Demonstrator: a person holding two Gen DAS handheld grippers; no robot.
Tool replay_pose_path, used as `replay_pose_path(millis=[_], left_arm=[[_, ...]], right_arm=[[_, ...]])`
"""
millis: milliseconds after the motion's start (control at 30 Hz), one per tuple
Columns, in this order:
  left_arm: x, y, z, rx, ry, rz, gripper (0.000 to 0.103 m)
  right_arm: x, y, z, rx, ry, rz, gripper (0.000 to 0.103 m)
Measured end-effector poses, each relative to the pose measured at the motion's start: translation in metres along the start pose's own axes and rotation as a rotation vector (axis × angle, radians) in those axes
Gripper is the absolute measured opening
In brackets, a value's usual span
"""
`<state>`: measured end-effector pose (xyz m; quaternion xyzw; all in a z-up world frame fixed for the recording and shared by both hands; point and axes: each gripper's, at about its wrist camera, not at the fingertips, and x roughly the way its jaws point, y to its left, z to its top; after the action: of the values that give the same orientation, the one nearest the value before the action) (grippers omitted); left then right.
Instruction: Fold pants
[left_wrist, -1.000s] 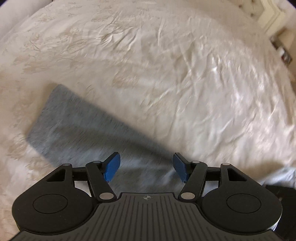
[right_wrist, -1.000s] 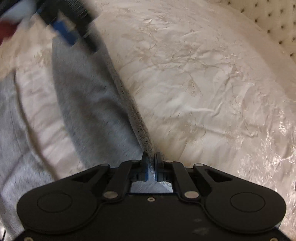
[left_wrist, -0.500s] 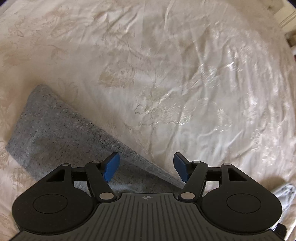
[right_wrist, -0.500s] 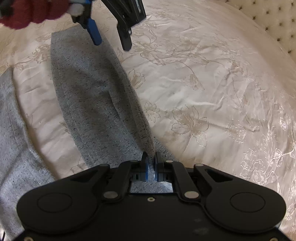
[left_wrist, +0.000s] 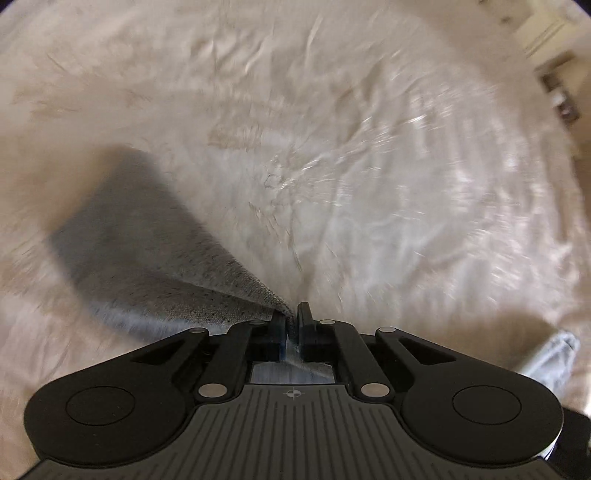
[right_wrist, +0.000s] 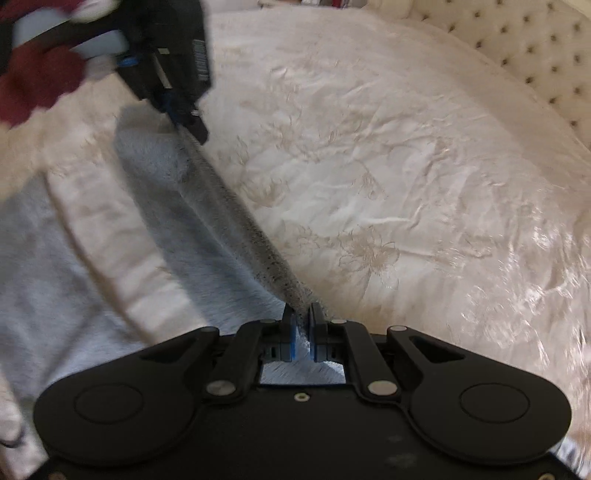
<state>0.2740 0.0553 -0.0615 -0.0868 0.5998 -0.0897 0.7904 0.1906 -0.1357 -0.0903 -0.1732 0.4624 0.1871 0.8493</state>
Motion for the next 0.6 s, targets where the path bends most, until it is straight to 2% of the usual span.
replay_pose_path(millis=[100,233,433,533,567,600], left_arm=[[-0.039,0.005,-0.046,0.012,-0.044,-0.015,0.006],[-0.06,0.017,-0.109,0.013,-0.013,0.022,0.006],[-0.033,0.045,-0.171,-0.072,0.133,0.072,0.006],[-0.014,0.051,-0.182,-0.102,0.173,0.075,0.006],[-0.011,0.049,-0.181,-0.102,0.173,0.076,0.006],[-0.01,0.047,-0.18,-0.088,0.167,0.09,0.006]], right_arm=[[-0.031,0.017,-0.015,0.046,-0.007,0.01,0.009],[-0.053,0.049,-0.044,0.096,0.028,0.035,0.009],[-0.047,0.088,-0.089,0.158,0.147,0.071,0.013],[-0.049,0.085,-0.102,0.256,0.167,0.079,0.015],[-0.054,0.078,-0.103,0.31,0.157,0.08,0.026],[-0.06,0.069,-0.105,0.365,0.148,0.073,0.044]])
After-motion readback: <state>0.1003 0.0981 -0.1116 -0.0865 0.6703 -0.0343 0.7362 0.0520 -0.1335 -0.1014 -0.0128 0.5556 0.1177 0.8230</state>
